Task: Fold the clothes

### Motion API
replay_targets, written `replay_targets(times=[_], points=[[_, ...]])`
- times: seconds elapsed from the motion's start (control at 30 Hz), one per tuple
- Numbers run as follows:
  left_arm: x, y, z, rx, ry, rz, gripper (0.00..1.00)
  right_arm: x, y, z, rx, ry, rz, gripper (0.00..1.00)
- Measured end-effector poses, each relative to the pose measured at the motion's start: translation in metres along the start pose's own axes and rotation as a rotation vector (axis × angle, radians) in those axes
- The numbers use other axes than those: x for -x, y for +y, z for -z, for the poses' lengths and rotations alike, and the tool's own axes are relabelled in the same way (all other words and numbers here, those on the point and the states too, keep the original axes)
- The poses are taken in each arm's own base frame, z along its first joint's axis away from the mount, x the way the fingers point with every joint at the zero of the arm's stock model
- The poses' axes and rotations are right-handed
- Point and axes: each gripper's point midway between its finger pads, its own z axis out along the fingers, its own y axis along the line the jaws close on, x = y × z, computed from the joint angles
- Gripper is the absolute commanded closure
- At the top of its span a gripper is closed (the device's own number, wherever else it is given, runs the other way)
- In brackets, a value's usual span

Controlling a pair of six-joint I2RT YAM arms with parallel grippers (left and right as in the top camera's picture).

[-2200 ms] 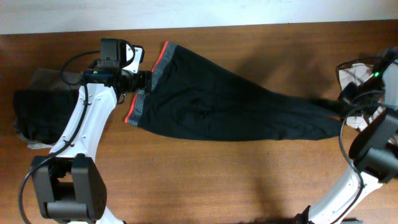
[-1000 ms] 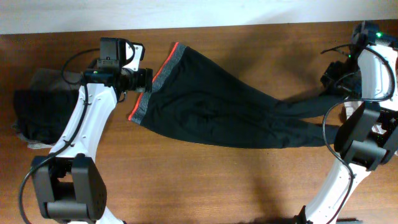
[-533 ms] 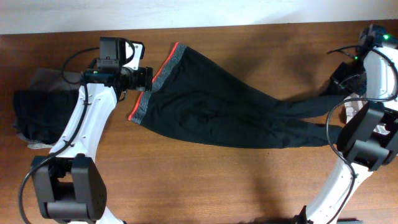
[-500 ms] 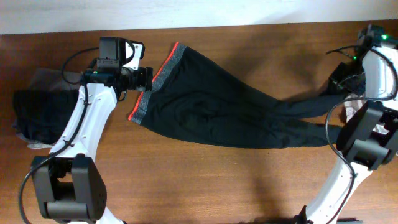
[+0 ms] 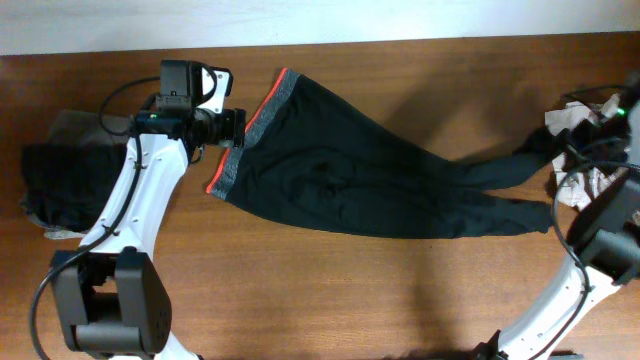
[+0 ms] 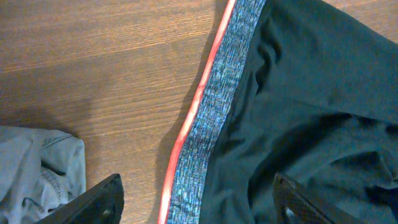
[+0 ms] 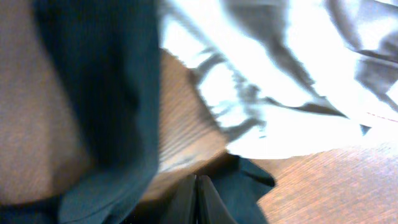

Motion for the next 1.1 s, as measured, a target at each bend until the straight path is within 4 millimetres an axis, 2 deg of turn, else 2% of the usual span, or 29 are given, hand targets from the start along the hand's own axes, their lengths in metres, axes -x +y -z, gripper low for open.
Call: replay_targets(times=[0.1,0.17,0.23,0.33,0.47,0.6,0.7,0.83,0.97,1.0,1.1], points=[[0.003,0.0,0.0,0.001,-0.01,-0.001,0.24,-0.002,-0.005,-0.011,0.031,0.023,-0.002,0.96],[0.005,0.0,0.0,0.002,-0.02,-0.002,0.24,-0.004,0.002,-0.021,0.062,0.029,0.015,0.96],[0.006,0.001,0.0,0.002,-0.025,-0.003,0.24,-0.004,0.018,-0.033,0.106,0.02,0.046,0.96],[0.006,0.001,0.0,0.002,-0.025,-0.003,0.24,-0.008,0.051,-0.05,0.186,0.002,0.112,0.96],[0.006,0.001,0.0,0.003,-0.024,-0.002,0.24,-0.011,0.098,-0.061,0.258,-0.049,0.192,0.96],[0.004,0.0,0.0,0.001,-0.016,-0.002,0.24,-0.01,0.126,-0.067,0.252,-0.109,0.196,0.96],[0.004,-0.005,0.0,-0.027,-0.015,-0.006,0.24,-0.005,0.13,-0.068,0.223,-0.149,0.173,0.96],[0.006,-0.015,-0.003,-0.085,-0.028,-0.046,0.25,0.002,0.123,-0.068,0.185,-0.176,0.135,0.96],[0.025,-0.025,-0.023,-0.114,-0.109,-0.104,0.3,0.004,0.115,-0.069,0.161,-0.179,0.11,0.96],[0.029,-0.03,-0.037,-0.125,-0.128,-0.122,0.3,0.004,0.114,-0.069,0.16,-0.177,0.11,0.96],[0.029,-0.037,-0.063,-0.138,-0.145,-0.144,0.36,-0.003,0.112,-0.068,0.165,-0.142,0.143,0.96]])
